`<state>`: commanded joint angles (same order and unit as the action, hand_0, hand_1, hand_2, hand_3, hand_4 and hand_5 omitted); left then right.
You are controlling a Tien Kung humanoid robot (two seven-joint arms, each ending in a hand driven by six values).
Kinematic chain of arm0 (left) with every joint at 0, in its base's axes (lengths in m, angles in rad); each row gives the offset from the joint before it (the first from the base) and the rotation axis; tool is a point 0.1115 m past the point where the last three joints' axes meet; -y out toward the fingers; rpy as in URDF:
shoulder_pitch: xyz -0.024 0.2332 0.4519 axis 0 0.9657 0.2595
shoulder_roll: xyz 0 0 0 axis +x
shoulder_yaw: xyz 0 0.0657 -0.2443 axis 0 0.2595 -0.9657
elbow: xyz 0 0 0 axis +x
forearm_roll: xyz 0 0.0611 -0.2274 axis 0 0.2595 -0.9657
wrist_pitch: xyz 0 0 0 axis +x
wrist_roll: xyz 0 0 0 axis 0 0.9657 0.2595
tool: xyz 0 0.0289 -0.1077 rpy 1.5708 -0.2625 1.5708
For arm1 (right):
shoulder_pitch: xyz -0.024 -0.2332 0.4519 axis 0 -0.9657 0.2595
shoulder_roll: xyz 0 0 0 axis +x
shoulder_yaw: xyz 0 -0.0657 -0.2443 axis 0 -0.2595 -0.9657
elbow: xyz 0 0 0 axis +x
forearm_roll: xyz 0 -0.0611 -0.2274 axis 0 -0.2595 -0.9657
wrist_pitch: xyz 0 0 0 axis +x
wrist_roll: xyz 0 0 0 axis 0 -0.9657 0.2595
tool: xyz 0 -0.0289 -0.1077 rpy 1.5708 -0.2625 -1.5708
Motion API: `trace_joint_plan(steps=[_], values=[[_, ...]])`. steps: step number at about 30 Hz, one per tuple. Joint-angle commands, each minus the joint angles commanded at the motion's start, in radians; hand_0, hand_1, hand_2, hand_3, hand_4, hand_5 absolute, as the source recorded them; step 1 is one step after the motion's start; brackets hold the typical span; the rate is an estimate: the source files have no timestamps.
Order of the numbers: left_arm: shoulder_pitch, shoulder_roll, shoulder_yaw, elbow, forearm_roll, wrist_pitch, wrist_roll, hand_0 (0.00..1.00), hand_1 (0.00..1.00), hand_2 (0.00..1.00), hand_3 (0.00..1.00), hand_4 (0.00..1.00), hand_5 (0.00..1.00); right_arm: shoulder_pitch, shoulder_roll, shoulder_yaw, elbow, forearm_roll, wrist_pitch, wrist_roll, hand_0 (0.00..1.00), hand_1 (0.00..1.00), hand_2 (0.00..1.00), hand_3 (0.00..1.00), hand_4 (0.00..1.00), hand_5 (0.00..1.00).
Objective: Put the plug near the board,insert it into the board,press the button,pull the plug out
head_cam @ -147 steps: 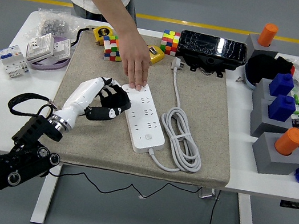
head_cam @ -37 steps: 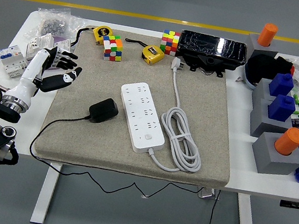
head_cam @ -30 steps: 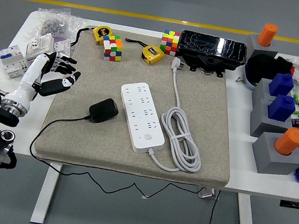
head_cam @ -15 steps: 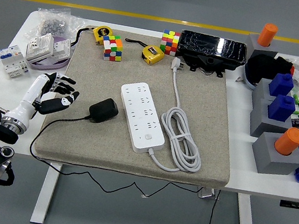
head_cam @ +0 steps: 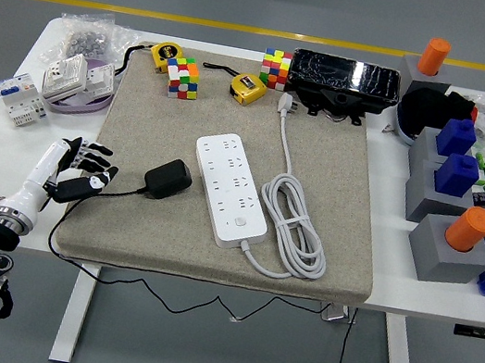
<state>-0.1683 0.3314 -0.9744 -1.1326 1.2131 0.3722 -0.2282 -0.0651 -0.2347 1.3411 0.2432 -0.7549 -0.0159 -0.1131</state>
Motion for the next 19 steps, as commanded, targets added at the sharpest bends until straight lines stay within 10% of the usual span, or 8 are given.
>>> trace_joint_plan(steps=[19], values=[[0.034,0.002,-0.058,-0.028,0.02,-0.009,0.011,0.535,0.522,0.513,0.563,0.719,0.186,-0.035,-0.003,0.095,-0.045,0.006,0.007,-0.007,0.533,0.631,0.622,0.551,0.892,0.415]])
